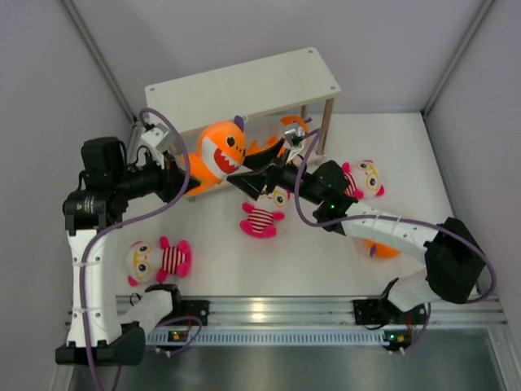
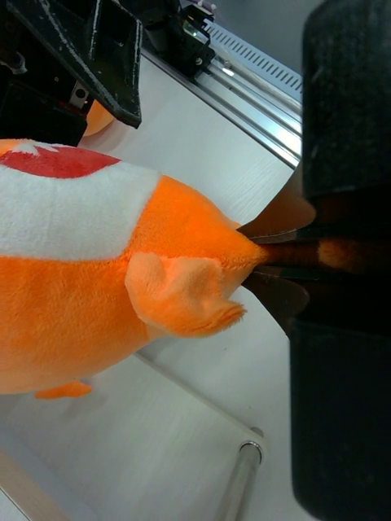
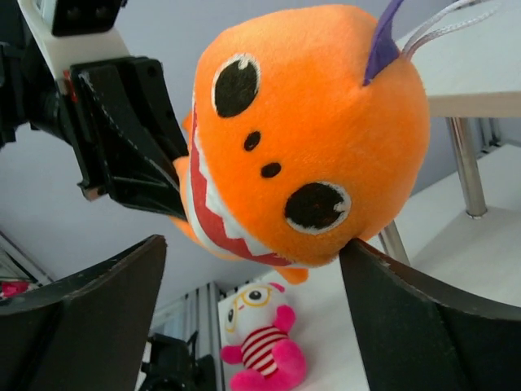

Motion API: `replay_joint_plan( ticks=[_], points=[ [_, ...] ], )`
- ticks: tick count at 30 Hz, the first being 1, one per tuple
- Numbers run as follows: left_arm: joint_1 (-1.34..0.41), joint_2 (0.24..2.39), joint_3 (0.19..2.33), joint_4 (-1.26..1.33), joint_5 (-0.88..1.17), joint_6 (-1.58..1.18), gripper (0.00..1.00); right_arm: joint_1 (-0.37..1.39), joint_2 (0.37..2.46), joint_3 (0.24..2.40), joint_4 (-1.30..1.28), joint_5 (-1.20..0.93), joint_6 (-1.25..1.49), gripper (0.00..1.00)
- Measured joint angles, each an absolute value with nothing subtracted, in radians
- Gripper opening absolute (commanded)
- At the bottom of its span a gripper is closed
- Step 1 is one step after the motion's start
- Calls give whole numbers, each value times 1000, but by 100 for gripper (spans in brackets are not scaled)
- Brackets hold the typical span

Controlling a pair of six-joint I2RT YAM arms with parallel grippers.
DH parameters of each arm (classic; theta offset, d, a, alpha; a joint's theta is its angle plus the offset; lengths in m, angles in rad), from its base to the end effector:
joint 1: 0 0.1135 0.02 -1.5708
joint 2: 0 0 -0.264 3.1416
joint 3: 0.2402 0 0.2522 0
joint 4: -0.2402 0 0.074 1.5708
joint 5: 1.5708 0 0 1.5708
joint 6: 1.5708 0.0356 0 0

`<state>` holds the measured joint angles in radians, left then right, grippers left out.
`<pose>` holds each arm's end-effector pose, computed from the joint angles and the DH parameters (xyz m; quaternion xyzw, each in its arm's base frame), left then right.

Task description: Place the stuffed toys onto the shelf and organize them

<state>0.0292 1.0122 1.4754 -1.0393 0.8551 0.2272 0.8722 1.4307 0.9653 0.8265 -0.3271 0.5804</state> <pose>0.1548 -0.0224 0.4475 0.2759 0.7763 -0.3059 0.4772 0.2033 0.2598 0.3567 -0.2141 0.5356 0.6082 0.5453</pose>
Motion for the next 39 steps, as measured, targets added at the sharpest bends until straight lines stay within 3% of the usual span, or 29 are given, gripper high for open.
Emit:
replay_joint_plan(
  ticks=[2, 4, 5, 7, 8, 11, 12, 13, 15, 21, 27, 34, 39],
  points=[
    [30, 1010, 1475, -1039, 852, 227, 0, 869, 1459, 981, 867, -325, 616, 75],
    [30, 1008, 1475, -1039, 849, 227, 0, 867, 1483, 996, 891, -323, 637, 51],
    [30, 1006, 1475, -1039, 849, 227, 0, 867, 1496, 1005, 896, -320, 648, 26],
    [31, 1004, 1473, -1037, 850, 228, 0, 864, 1517, 1023, 912, -320, 674, 4],
    [31, 1003, 1470, -1035, 850, 228, 0, 864, 1523, 1026, 918, -318, 682, 0],
    [31, 1003, 1451, -1024, 847, 228, 0, 864, 1528, 1026, 920, -307, 706, 0],
    [31, 1003, 1442, -1019, 847, 229, 7, 863, 1527, 1024, 918, -301, 707, 0],
    [31, 1003, 1432, -1013, 843, 229, 49, 863, 1525, 1019, 915, -296, 707, 0],
    [31, 1001, 1412, -1007, 823, 234, 98, 863, 1512, 1004, 884, -276, 702, 0],
    [30, 996, 1385, -1010, 662, 233, 98, 854, 1392, 936, 678, -226, 661, 0],
    [30, 989, 1386, -1010, 378, 235, 98, 842, 1330, 850, 482, -141, 601, 0],
    [30, 984, 1385, -1010, 245, 239, 98, 833, 1483, 849, 436, -124, 615, 0],
    [30, 982, 1384, -1010, 224, 241, 98, 770, 1664, 1010, 380, -126, 637, 0]
  ],
)
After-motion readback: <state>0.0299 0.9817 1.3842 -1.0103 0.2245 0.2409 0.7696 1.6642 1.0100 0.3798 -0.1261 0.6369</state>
